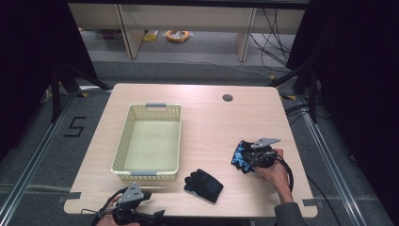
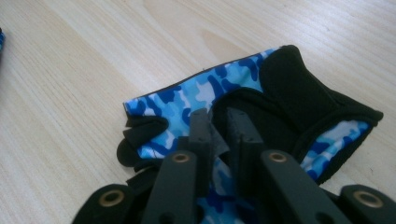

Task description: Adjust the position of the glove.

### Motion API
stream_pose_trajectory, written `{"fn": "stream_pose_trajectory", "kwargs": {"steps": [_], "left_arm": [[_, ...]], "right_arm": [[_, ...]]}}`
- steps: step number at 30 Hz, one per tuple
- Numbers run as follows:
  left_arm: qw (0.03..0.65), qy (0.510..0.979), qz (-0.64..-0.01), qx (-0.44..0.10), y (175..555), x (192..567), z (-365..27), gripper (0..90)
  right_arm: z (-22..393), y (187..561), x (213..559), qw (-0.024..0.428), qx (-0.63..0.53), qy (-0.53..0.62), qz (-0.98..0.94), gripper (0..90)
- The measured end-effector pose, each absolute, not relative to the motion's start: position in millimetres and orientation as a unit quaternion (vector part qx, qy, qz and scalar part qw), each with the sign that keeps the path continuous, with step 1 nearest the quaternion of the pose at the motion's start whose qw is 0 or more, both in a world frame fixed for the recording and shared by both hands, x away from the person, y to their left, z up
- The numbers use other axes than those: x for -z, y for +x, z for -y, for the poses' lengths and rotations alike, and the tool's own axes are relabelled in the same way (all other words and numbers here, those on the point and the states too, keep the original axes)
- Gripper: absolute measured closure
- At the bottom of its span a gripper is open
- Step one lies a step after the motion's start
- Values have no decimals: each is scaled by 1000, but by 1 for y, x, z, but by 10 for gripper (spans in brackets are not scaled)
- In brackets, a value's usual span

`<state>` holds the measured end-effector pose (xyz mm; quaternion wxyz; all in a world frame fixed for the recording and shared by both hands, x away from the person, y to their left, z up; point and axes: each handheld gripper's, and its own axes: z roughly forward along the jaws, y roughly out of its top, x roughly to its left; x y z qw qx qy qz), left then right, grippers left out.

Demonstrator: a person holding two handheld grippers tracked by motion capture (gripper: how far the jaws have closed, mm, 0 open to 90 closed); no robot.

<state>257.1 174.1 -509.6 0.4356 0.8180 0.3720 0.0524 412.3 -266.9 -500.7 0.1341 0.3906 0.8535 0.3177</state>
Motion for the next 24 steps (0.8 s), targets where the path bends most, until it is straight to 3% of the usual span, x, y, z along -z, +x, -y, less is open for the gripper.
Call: {"fn": "stream_pose_trajectory", "kwargs": {"steps": [1, 7, 18, 24], "left_arm": [[436, 818, -371, -53, 257, 509, -174, 189], [433, 821, -368, -50, 257, 508, -175, 190], [442, 815, -372, -53, 257, 509, -176, 191], [435, 817, -377, -43, 257, 507, -177, 191]], "right_arm": [[266, 412, 500, 136, -320, 393, -852, 884], [266, 411, 500, 132, -332, 411, -838, 893], [277, 391, 457, 156, -440, 412, -783, 893], [272, 377, 444, 140, -472, 417, -764, 893]]}}
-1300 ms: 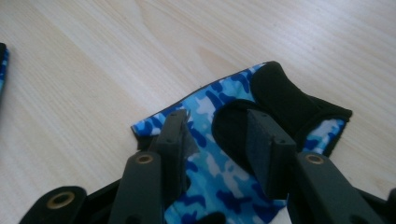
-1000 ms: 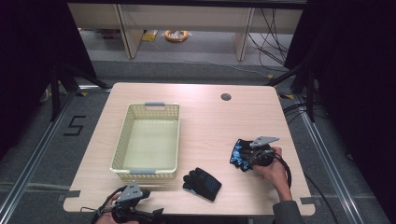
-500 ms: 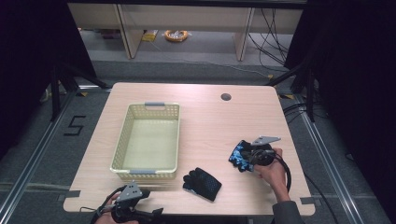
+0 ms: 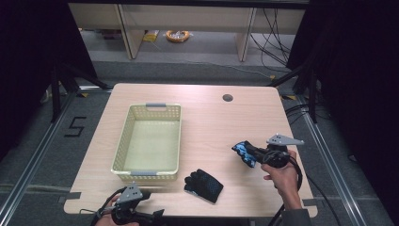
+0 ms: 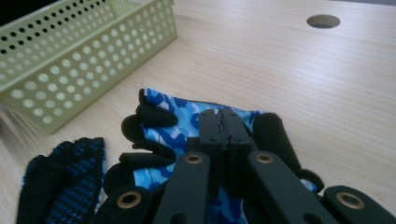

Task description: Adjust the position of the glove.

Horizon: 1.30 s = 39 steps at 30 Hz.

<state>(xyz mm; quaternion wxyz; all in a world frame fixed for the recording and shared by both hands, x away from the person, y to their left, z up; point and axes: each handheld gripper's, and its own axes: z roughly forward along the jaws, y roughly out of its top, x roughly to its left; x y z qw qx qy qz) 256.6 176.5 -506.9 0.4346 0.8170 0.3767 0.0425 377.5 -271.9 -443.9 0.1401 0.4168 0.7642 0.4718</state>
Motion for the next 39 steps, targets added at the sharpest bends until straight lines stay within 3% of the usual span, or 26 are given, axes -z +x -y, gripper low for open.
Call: {"fn": "stream_pose_trajectory", "kwargs": {"steps": [14, 21, 25, 39], "left_arm": [[453, 809, -369, -55, 256, 502, -164, 204], [463, 814, -345, -62, 259, 496, -150, 207], [474, 809, -345, -30, 256, 490, -135, 210], [474, 818, -326, -29, 252, 485, -112, 213]], "right_arm": [[221, 332, 430, 119, -500, 391, -764, 892], [212, 319, 430, 136, -502, 379, -766, 892], [204, 305, 436, 130, -487, 394, -769, 891], [161, 307, 461, 127, -461, 371, -796, 888]]}}
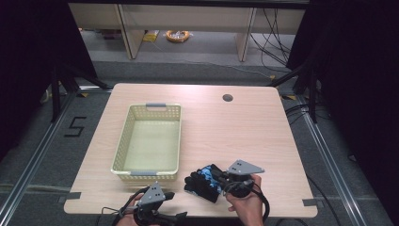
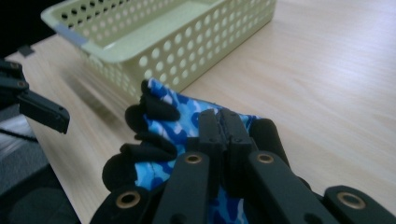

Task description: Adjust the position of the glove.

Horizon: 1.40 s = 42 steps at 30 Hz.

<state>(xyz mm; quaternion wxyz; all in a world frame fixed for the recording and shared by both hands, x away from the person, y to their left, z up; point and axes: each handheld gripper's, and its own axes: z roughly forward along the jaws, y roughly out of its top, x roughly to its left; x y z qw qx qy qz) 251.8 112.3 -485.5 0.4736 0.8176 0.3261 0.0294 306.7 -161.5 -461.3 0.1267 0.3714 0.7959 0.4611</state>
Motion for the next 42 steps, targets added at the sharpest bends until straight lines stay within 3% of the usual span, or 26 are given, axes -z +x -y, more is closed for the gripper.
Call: {"fn": "stream_pose_trajectory", "kwargs": {"steps": [14, 18, 19, 25, 33, 42], "left_arm": [[462, 824, -327, -28, 255, 500, -94, 227], [455, 828, -326, -29, 256, 502, -91, 229], [451, 831, -324, -19, 257, 502, -91, 233], [445, 839, -310, -54, 263, 503, -90, 243], [446, 831, -330, -45, 271, 508, -78, 280], [423, 845, -322, -55, 279, 512, -68, 332]], "right_arm": [[132, 312, 492, 73, -433, 375, -816, 856], [133, 313, 491, 78, -438, 367, -817, 801], [135, 313, 487, 77, -443, 360, -817, 743], [155, 317, 469, 120, -422, 345, -830, 685], [183, 338, 478, 120, -400, 361, -834, 613], [166, 362, 489, 72, -387, 358, -846, 617]]}}
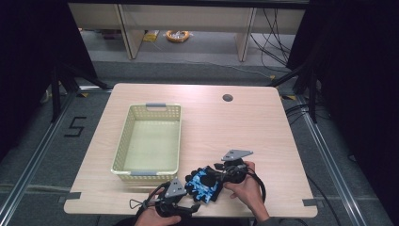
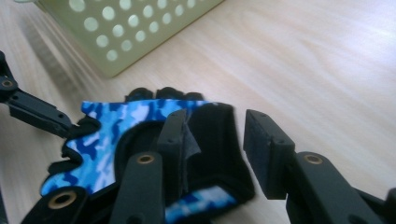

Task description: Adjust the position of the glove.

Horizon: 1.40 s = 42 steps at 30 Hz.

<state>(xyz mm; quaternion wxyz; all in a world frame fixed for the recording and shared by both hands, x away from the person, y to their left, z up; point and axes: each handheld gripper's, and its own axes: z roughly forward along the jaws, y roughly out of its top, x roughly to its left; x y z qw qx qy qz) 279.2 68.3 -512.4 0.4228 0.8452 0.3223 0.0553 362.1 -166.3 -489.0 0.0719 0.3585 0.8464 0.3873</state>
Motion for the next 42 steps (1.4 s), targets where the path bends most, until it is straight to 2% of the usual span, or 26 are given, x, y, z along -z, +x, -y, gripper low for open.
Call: {"fn": "stream_pose_trajectory", "kwargs": {"steps": [2, 7, 10, 11, 12, 13, 14, 15, 19, 21, 25, 30, 31, 34, 36, 39, 40, 42], "left_arm": [[422, 845, -325, -54, 278, 513, -65, 342], [413, 852, -314, -65, 279, 514, -62, 361], [412, 856, -305, -69, 278, 514, -60, 433], [415, 857, -299, -66, 278, 514, -59, 514], [422, 850, -310, -64, 277, 514, -57, 514], [412, 861, -287, -74, 279, 512, -58, 545], [410, 862, -288, -82, 280, 511, -58, 640], [414, 859, -289, -80, 280, 511, -58, 640], [400, 872, -268, -90, 280, 516, -58, 804], [402, 868, -277, -89, 278, 517, -57, 875], [405, 867, -276, -95, 280, 513, -59, 888], [421, 858, -272, -114, 283, 501, -66, 891], [417, 862, -260, -128, 287, 495, -70, 891], [424, 854, -269, -135, 289, 489, -72, 892], [429, 849, -272, -143, 292, 484, -73, 892], [433, 845, -269, -161, 297, 474, -73, 892], [434, 845, -262, -167, 300, 471, -73, 892], [431, 843, -271, -170, 305, 466, -73, 892]], "right_arm": [[163, 364, 492, 54, -376, 367, -849, 667], [160, 361, 498, 48, -376, 387, -841, 759], [162, 360, 496, 45, -394, 392, -830, 848], [164, 360, 494, 27, -399, 393, -828, 855], [164, 360, 494, 27, -399, 393, -828, 855], [164, 359, 494, 33, -398, 393, -828, 857], [164, 359, 495, 26, -400, 397, -826, 859], [164, 359, 495, 26, -400, 397, -826, 859], [166, 360, 495, 27, -403, 397, -824, 861], [166, 359, 495, 21, -407, 401, -820, 862], [168, 359, 493, 2, -424, 401, -812, 863], [176, 355, 483, 11, -456, 401, -794, 864], [176, 351, 479, -6, -458, 419, -784, 864], [181, 345, 470, 10, -485, 409, -773, 864], [181, 337, 465, -3, -493, 431, -755, 864], [184, 330, 464, 19, -511, 427, -746, 863], [184, 325, 462, 11, -509, 435, -742, 863], [186, 320, 463, 22, -525, 438, -729, 863]]}}
